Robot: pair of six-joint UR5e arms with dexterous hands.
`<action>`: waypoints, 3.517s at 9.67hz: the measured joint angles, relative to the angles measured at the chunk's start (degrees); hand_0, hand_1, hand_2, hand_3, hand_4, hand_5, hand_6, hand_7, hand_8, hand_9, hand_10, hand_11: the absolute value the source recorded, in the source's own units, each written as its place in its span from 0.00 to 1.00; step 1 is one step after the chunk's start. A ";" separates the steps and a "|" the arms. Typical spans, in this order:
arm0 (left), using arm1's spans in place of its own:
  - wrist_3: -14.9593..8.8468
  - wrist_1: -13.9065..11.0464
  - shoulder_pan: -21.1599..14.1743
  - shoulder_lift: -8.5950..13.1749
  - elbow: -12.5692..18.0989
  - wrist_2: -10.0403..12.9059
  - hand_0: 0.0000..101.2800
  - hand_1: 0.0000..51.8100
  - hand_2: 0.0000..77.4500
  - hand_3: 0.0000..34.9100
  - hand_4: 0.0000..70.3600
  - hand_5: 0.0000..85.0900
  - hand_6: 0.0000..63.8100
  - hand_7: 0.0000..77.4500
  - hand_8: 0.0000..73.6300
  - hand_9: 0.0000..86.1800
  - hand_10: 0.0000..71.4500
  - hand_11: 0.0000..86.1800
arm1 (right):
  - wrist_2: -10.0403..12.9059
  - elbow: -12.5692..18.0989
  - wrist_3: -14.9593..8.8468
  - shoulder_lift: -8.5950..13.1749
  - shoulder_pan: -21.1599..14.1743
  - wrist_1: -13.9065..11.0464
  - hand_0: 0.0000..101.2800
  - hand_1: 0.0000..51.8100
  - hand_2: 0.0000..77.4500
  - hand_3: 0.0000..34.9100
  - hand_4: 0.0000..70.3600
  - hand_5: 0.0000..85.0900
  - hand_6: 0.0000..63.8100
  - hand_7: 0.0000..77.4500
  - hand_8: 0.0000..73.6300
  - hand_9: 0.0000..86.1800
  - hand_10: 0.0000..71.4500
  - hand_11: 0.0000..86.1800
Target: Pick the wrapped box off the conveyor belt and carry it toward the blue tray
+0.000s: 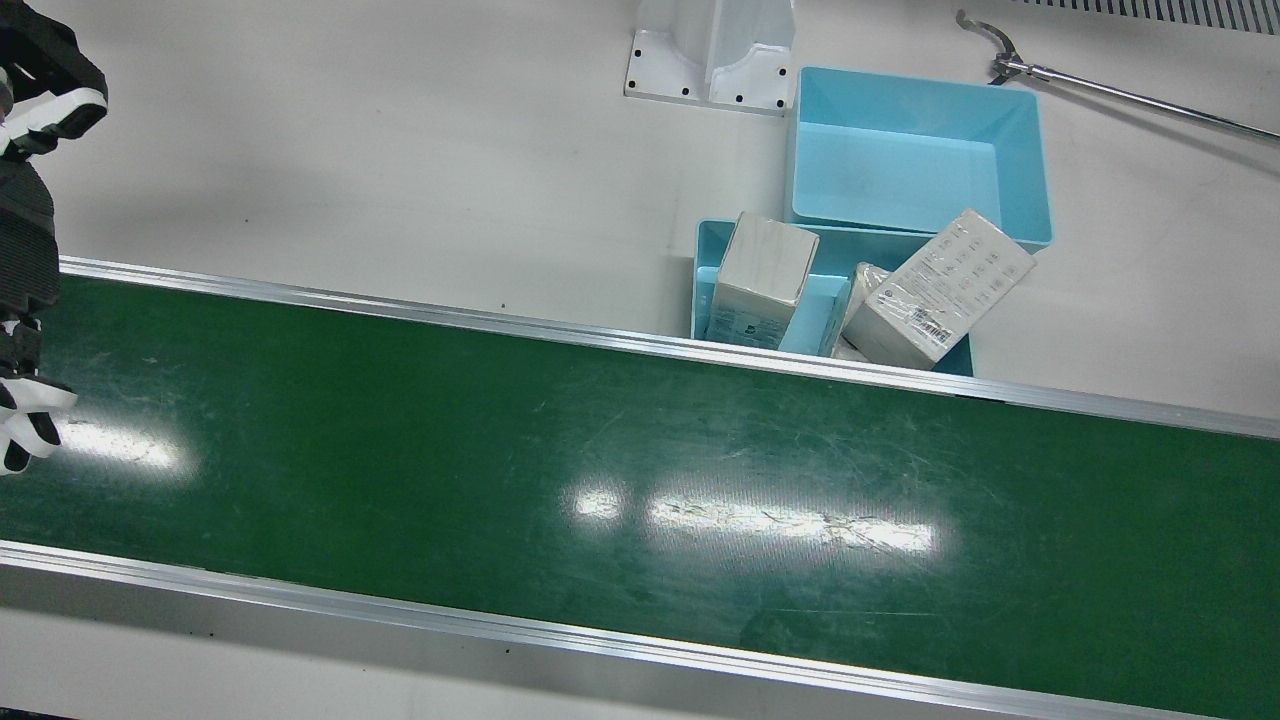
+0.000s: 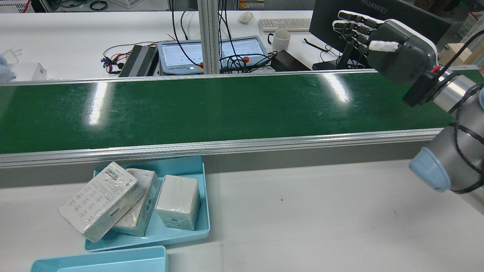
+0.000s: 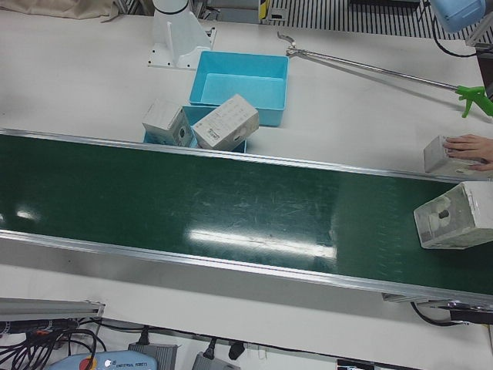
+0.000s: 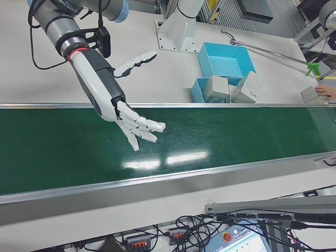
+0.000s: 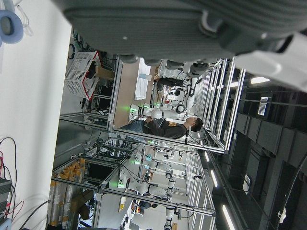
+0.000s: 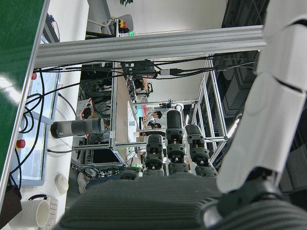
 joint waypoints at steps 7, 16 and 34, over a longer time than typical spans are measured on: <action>0.00 0.00 0.00 0.00 0.00 0.00 0.00 0.00 0.01 0.00 0.01 0.01 0.01 0.01 0.01 0.00 0.01 0.01 | -0.14 -1.33 -0.48 3.49 -0.96 -0.25 0.45 0.17 0.13 0.01 0.30 0.19 0.27 0.44 0.19 0.22 0.01 0.01; 0.00 0.00 0.00 0.00 0.00 0.00 0.00 0.00 0.01 0.00 0.01 0.01 0.01 0.01 0.01 0.00 0.00 0.01 | -0.02 -2.70 -0.24 3.10 -0.19 -0.07 0.44 0.14 0.12 0.01 0.28 0.17 0.27 0.44 0.20 0.22 0.04 0.06; 0.00 0.00 0.00 0.00 0.00 0.00 0.00 0.00 0.01 0.00 0.01 0.01 0.00 0.01 0.01 0.00 0.00 0.01 | -4.45 -3.59 2.07 0.74 3.83 0.42 0.41 0.11 0.08 0.00 0.27 0.17 0.26 0.43 0.23 0.25 0.06 0.07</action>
